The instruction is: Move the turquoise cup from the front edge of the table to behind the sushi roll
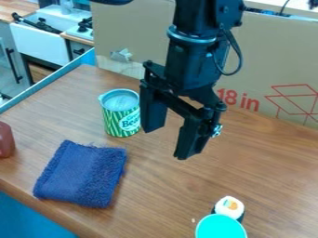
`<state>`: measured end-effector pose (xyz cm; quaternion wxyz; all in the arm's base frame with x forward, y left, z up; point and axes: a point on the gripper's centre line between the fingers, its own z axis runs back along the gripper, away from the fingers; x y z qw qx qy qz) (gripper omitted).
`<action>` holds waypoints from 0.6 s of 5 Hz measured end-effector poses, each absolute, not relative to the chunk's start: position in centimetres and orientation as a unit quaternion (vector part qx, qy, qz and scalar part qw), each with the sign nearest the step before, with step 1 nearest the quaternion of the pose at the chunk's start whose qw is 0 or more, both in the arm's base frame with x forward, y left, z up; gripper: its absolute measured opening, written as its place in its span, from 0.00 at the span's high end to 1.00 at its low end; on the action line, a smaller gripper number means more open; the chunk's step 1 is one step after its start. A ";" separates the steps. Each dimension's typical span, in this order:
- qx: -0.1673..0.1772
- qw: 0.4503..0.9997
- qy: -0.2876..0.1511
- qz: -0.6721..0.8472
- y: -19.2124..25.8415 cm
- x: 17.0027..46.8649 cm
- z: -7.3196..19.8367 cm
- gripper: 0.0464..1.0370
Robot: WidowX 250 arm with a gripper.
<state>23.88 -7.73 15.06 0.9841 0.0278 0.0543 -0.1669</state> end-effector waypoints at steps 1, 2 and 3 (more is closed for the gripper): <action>0.028 0.984 0.064 -0.166 -7.7 23.8 14.5 0.04; 0.011 0.982 0.059 -0.179 -8.3 22.4 13.9 0.04; -0.001 0.978 0.059 -0.198 -8.8 21.1 12.9 0.04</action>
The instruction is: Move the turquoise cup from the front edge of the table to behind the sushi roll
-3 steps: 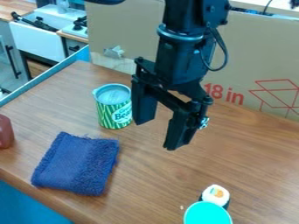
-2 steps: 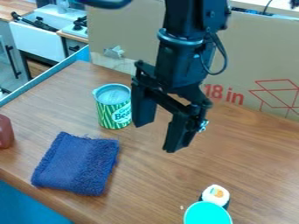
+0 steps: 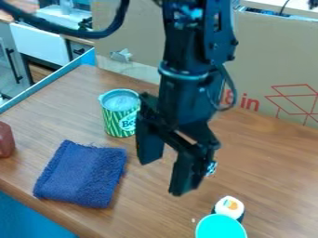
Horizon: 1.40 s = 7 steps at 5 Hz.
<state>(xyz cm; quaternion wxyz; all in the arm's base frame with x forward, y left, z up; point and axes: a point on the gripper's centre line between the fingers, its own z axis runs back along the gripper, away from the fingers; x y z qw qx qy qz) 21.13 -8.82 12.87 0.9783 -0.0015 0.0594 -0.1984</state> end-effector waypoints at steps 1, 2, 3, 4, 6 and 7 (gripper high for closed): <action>-0.008 0.974 0.064 -0.217 -9.4 20.5 12.1 0.04; -0.019 0.969 0.072 -0.235 -10.4 21.1 10.3 0.04; -0.024 0.958 0.088 -0.273 -12.2 20.7 8.8 0.04; -0.021 0.958 0.092 -0.272 -12.8 20.7 8.3 0.04; -0.006 0.959 0.115 -0.257 -12.9 20.7 7.2 0.09; -0.006 0.962 0.107 -0.252 -12.9 21.0 7.0 0.37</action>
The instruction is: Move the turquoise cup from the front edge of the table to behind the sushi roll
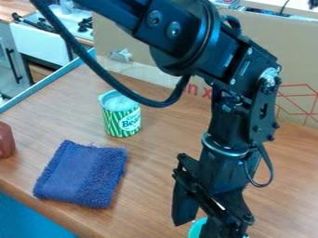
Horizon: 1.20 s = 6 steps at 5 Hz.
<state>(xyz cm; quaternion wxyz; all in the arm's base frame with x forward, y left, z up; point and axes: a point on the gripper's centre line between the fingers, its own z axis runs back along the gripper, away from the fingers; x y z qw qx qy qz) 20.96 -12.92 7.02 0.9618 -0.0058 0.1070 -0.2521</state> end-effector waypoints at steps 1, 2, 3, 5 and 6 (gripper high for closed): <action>-0.021 0.962 0.110 -0.248 -13.0 21.0 6.1 0.67; -0.028 0.963 0.112 -0.244 -13.0 21.1 5.8 0.88; -0.030 0.965 0.110 -0.237 -13.1 21.2 5.8 0.94; -0.042 0.966 0.028 -0.252 -14.6 23.7 10.5 0.95; -0.066 0.964 -0.019 -0.257 -14.7 27.5 13.4 0.95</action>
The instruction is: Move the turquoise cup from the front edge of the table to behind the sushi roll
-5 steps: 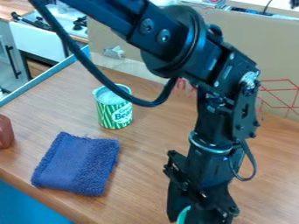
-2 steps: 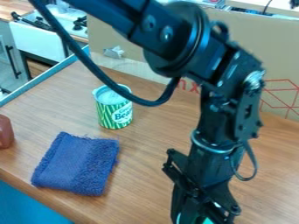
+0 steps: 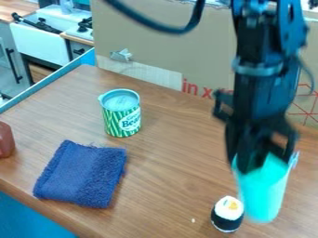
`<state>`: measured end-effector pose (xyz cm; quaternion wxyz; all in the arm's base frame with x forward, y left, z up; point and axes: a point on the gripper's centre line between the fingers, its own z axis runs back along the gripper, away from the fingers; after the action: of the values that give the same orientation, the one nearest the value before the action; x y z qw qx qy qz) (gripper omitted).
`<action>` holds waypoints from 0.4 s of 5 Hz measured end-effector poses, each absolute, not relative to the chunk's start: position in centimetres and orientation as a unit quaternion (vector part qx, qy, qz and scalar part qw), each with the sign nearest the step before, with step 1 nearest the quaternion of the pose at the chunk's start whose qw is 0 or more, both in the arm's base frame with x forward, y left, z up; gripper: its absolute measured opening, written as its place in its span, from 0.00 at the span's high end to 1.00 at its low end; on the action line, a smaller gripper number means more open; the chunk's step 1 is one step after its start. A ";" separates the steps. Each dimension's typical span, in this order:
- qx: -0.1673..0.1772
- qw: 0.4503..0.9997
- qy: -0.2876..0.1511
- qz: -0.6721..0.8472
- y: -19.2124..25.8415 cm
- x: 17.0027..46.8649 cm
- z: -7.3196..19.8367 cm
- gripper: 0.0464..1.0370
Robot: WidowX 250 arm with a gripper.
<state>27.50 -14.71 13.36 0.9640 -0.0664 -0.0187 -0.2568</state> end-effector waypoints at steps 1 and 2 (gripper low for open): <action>-0.066 0.969 -0.018 -0.236 -13.8 31.3 12.8 0.95; -0.035 0.984 -0.003 -0.175 -12.2 34.6 11.2 0.95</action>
<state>34.60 -12.17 11.22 0.9839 -0.0354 -0.0026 -0.1752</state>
